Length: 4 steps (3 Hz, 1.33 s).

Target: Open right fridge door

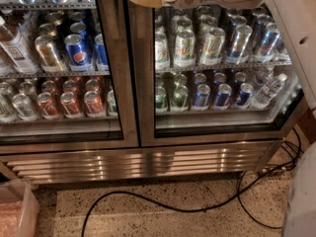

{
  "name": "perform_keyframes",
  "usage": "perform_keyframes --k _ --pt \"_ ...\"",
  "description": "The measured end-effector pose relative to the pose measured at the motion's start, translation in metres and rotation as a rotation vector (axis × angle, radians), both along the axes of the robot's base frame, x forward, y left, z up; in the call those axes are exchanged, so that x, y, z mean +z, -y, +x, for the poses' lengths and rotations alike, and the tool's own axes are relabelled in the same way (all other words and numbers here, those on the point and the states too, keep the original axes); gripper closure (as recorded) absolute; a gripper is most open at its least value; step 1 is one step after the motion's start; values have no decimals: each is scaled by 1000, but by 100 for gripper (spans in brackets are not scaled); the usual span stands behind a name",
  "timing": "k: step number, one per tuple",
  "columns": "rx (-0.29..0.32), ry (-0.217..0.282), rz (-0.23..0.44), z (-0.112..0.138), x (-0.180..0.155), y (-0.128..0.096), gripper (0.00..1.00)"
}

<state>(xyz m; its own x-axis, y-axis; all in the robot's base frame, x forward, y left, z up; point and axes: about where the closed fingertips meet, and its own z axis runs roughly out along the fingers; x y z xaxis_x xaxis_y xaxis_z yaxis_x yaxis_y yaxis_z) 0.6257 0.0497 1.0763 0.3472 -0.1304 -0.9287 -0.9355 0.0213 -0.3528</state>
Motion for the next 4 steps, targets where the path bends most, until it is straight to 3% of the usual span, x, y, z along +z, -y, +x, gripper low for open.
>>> perform_keyframes --k 4 --pt "-9 -9 6 0 7 -2 100"
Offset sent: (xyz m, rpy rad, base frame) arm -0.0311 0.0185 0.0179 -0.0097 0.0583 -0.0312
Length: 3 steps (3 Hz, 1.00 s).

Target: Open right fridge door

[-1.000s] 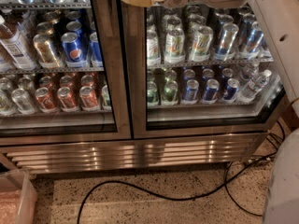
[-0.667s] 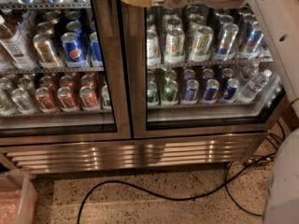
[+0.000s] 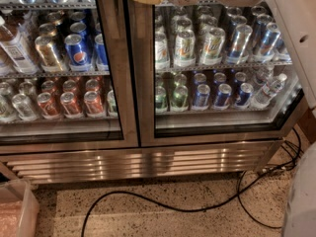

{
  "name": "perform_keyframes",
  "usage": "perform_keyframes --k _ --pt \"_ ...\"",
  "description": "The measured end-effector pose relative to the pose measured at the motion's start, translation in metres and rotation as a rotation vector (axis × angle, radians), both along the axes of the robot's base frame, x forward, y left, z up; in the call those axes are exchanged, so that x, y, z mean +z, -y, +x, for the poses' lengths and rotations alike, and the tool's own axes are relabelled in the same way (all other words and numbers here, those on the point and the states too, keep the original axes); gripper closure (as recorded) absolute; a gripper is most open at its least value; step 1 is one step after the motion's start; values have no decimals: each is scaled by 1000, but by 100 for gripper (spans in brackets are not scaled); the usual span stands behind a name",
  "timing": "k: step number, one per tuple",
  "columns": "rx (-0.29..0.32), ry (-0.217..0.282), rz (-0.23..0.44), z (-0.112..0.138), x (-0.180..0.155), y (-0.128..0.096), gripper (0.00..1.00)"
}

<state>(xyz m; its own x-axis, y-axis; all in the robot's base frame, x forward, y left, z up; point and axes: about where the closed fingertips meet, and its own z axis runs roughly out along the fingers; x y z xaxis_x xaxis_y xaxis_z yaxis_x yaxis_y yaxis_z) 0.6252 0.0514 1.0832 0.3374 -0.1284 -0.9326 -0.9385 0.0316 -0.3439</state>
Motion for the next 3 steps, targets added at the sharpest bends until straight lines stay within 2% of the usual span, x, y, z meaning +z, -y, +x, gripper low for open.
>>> perform_keyframes --k 3 --pt "-4 -1 -1 2 1 0 100"
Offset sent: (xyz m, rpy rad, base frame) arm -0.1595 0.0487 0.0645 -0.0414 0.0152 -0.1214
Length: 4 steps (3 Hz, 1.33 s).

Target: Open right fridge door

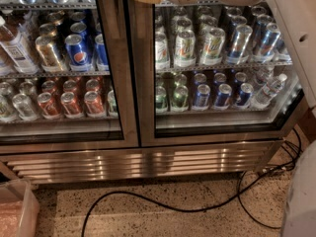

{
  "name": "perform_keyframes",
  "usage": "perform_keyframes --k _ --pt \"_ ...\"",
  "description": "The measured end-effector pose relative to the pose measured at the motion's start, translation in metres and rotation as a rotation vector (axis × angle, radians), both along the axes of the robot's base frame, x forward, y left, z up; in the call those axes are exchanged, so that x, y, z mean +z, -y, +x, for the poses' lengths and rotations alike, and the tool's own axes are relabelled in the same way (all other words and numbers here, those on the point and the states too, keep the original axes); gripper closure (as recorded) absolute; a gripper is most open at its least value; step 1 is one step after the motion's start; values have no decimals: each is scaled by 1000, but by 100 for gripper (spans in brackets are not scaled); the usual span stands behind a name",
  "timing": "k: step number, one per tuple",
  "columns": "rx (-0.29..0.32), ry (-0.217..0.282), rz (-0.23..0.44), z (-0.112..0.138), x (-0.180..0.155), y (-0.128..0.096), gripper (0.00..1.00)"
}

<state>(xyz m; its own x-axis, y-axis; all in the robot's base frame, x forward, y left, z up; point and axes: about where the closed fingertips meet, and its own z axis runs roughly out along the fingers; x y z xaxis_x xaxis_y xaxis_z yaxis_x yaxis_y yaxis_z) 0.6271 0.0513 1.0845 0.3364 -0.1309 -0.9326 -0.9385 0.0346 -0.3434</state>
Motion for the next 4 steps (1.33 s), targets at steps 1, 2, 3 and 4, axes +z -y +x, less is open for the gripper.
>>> perform_keyframes --k 1,2,3,4 --pt "-4 0 -2 -2 2 -1 100" --pt "-4 0 -2 0 2 0 100" --pt "-8 -1 -5 -2 3 -1 100" --pt "-8 -1 -5 0 3 0 100"
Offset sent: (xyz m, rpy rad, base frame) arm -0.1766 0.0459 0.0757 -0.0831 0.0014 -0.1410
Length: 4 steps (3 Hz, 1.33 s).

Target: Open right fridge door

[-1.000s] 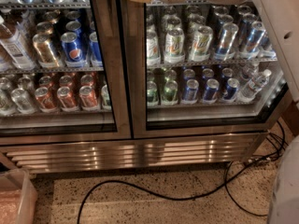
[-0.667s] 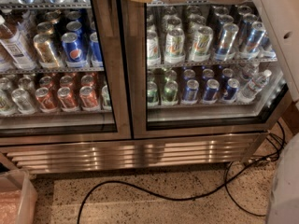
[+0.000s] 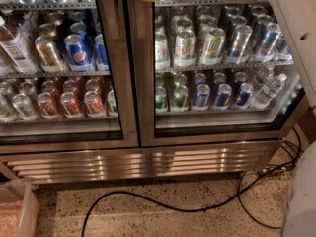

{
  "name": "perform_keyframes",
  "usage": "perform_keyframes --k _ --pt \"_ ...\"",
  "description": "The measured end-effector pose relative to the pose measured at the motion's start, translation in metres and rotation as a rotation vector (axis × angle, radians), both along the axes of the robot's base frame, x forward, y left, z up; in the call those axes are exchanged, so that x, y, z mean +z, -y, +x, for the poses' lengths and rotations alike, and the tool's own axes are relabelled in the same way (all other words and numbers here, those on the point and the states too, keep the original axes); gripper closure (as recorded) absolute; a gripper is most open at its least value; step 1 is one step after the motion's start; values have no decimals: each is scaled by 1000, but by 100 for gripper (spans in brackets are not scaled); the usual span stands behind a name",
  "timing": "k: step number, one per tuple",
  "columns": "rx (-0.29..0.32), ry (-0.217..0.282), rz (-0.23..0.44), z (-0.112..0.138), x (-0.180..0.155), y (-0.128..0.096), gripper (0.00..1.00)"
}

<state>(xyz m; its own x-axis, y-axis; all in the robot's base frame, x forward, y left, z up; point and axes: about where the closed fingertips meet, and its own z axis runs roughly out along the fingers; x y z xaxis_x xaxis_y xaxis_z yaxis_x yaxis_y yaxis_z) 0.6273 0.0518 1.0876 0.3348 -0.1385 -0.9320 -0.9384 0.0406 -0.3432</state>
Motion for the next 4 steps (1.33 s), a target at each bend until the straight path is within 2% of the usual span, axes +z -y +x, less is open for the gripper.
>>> perform_keyframes --k 3,4 --pt "-6 5 -10 0 3 0 100" --pt "-8 -9 -18 0 4 -3 100"
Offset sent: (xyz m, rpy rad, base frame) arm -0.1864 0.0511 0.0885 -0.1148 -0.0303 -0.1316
